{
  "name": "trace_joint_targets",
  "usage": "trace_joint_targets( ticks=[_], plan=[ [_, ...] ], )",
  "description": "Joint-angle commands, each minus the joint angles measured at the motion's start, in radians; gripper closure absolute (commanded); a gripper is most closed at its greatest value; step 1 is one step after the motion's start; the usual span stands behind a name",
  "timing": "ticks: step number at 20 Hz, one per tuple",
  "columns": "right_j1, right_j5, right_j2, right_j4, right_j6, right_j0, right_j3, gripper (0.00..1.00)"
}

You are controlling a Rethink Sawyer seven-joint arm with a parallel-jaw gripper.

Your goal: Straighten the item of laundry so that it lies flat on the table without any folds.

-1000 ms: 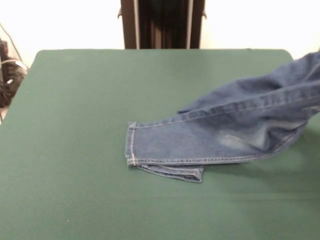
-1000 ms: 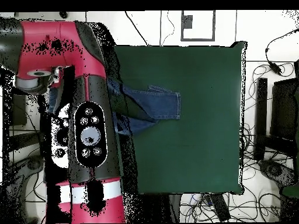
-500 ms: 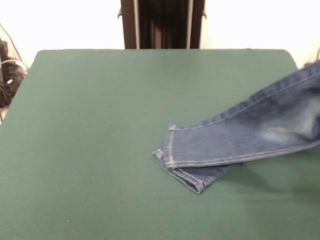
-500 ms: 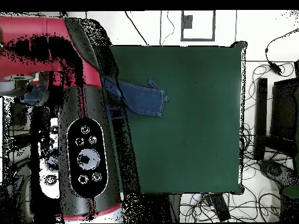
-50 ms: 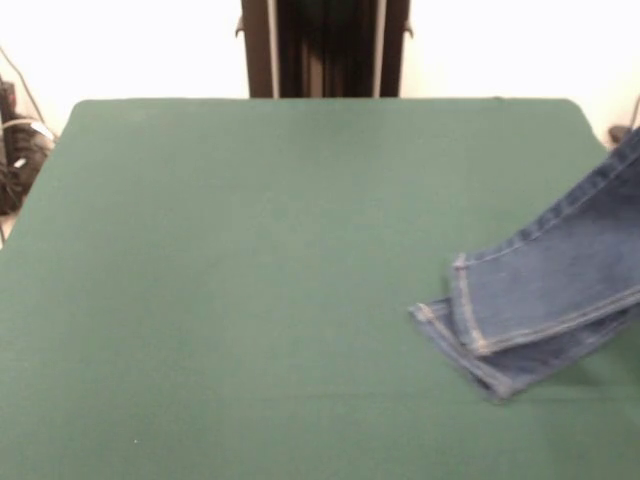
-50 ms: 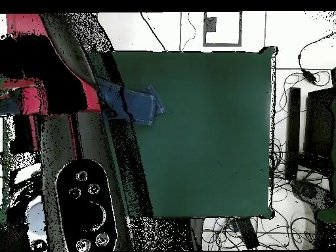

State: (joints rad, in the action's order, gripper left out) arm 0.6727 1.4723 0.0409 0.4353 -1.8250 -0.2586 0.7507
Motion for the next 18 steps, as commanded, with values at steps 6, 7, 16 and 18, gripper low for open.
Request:
trace_joint_targets(
  ticks=[6, 7, 16, 18],
  plan=[
    [-0.032, 0.339, -0.231, 0.048, -0.137, 0.014, -0.260, 1.00],
    [-0.038, 0.356, -0.238, 0.047, -0.146, 0.013, -0.285, 1.00],
    [-0.055, 0.427, -0.323, 0.037, -0.180, -0.002, -0.400, 1.00],
    [-0.051, 0.428, -0.343, 0.035, -0.183, -0.003, -0.399, 1.00]
  ],
)
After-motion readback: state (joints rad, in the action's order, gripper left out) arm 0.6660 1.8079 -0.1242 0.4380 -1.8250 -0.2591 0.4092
